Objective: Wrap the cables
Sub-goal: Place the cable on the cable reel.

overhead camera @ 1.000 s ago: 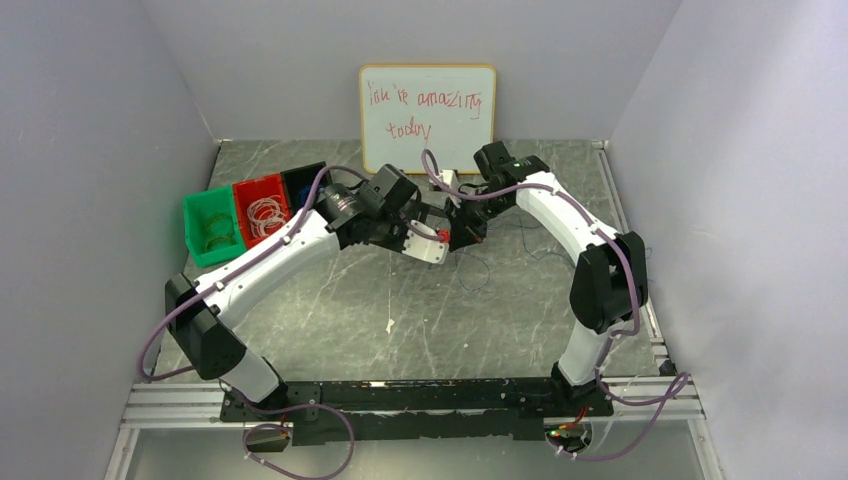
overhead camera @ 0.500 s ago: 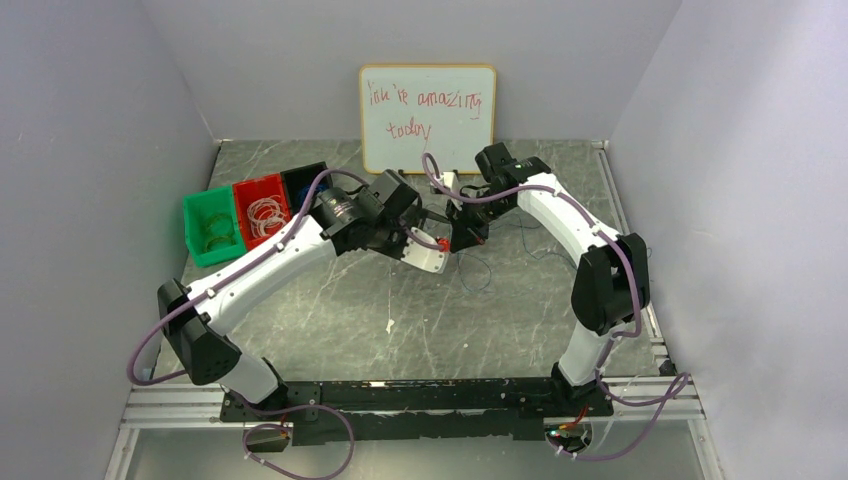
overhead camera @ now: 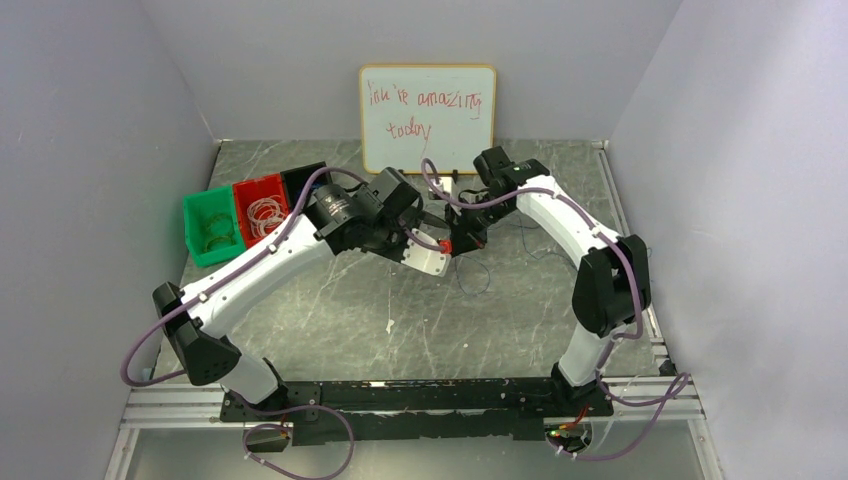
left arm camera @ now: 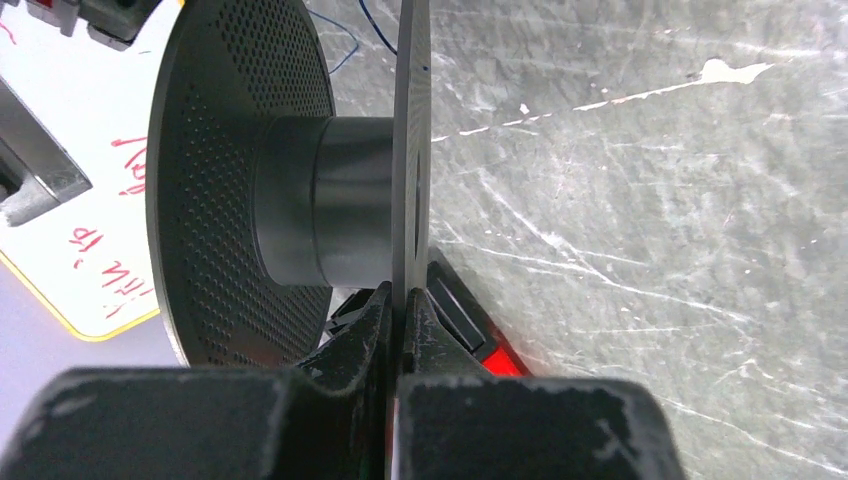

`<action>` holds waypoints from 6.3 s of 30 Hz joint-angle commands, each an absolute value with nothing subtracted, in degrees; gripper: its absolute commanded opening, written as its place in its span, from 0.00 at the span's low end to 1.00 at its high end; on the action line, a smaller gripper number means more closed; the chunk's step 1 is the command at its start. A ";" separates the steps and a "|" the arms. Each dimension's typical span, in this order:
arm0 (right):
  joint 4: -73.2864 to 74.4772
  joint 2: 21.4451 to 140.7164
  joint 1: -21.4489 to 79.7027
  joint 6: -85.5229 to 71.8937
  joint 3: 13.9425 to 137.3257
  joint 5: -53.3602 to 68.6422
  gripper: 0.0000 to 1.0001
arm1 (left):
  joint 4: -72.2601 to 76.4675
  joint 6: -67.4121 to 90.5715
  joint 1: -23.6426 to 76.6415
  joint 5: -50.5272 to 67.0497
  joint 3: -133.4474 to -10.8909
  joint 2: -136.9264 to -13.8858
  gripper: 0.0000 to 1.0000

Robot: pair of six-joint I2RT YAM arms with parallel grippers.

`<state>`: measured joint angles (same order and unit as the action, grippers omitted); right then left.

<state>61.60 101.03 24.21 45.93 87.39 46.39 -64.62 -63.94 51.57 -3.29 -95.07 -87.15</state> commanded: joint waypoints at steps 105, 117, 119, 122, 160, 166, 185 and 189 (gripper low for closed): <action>44.03 79.51 26.90 55.25 66.68 50.76 0.51 | -58.13 -56.27 50.63 3.40 -101.47 -88.51 0.03; 32.63 72.86 25.56 43.86 60.73 49.56 0.72 | -57.96 -56.24 50.70 2.97 -102.43 -88.83 0.03; 27.45 71.99 25.51 39.93 59.42 48.62 0.76 | -58.16 -56.12 50.65 3.19 -102.63 -89.01 0.03; 25.49 73.21 25.49 37.98 59.92 47.71 0.86 | -58.41 -56.11 50.64 3.42 -102.66 -89.06 0.03; 31.17 78.90 9.68 35.22 64.68 67.74 0.84 | -62.80 -55.39 50.54 7.96 -105.99 -89.75 0.03; 43.58 83.46 4.73 44.82 67.81 72.23 0.77 | -63.13 -55.23 50.54 8.27 -106.97 -89.81 0.03; -18.97 75.69 8.65 -2.89 39.29 58.94 0.79 | -55.81 -49.51 50.38 3.98 -105.93 -90.02 0.02; -20.74 76.66 10.12 -3.98 38.84 55.19 0.77 | -55.00 -48.98 50.28 3.44 -105.57 -89.86 0.02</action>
<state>-12.69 76.97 8.95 0.16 39.13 59.61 -60.62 -50.13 50.37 4.73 -103.85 -90.65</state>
